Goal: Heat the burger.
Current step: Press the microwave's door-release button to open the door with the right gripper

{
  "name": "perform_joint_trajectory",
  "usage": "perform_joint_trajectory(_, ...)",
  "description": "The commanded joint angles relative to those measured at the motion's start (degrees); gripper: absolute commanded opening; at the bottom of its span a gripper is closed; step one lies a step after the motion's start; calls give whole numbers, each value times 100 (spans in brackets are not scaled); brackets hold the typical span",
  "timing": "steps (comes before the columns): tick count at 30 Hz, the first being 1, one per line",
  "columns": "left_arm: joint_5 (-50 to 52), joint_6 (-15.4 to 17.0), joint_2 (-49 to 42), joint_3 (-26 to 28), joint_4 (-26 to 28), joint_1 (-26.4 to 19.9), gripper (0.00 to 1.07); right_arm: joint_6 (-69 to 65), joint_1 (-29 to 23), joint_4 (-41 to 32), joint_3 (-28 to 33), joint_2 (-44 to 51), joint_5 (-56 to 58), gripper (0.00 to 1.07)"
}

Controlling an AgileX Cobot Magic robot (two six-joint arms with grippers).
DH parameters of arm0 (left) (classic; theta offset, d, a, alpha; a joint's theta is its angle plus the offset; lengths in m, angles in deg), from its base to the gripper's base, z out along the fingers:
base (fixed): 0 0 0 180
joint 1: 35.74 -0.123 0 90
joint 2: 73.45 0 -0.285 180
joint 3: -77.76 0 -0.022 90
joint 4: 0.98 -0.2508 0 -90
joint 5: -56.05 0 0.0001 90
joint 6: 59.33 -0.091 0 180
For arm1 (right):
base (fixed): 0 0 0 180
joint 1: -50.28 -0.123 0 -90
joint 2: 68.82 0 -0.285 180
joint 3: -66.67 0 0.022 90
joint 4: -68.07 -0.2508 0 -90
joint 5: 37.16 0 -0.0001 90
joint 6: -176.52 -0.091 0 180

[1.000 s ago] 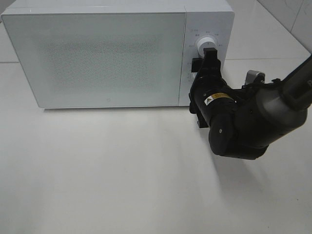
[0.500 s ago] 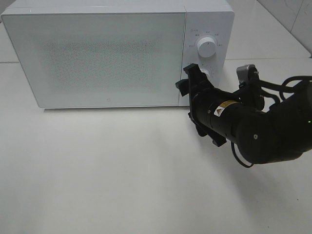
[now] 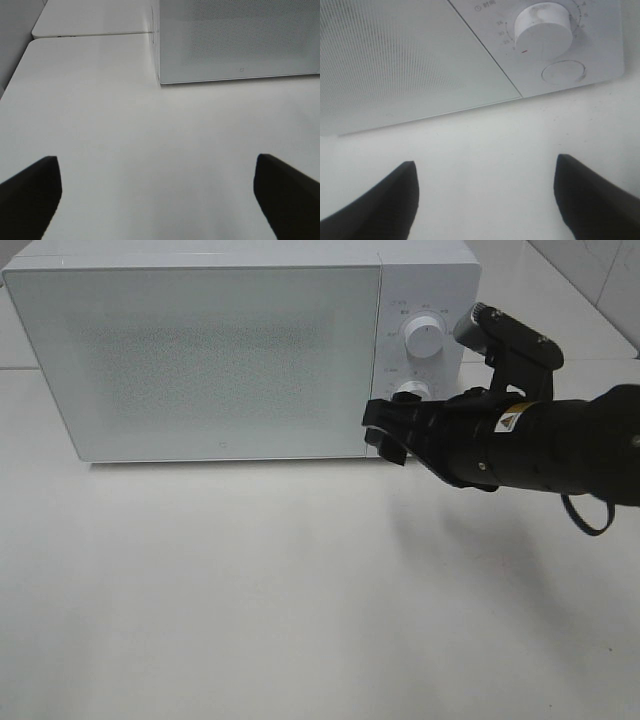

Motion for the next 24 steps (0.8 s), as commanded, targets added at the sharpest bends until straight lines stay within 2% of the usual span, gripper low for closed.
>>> perform_joint_trajectory(1,23,17,-103,-29,23,-29,100,917,160,52,-17,327,676,71)
perform_joint_trajectory(3,23,17,-103,-29,17,-29,100,1146,201,52,-17,418,917,71)
perform_joint_trajectory(5,23,17,-103,-29,6,-29,100,1879,378,57,-17,859,2160,71)
perform_joint_trajectory(7,23,17,-103,-29,6,-29,100,1971,413,103,-17,951,2389,71)
perform_joint_trajectory(8,23,17,-103,-29,6,-29,100,2000,430,304,-17,1180,2905,71)
perform_joint_trajectory(14,23,17,-103,-29,0,-29,100,1977,430,630,-17,1633,3741,71)
perform_joint_trajectory(16,23,17,-103,-29,-6,-29,100,1914,430,814,-17,2120,4418,71)
perform_joint_trajectory(19,23,17,-103,-29,-6,-29,100,1914,430,842,-17,2257,4572,71)
perform_joint_trajectory(24,23,17,-103,-29,-6,-29,100,1719,430,985,-17,3214,5489,71)
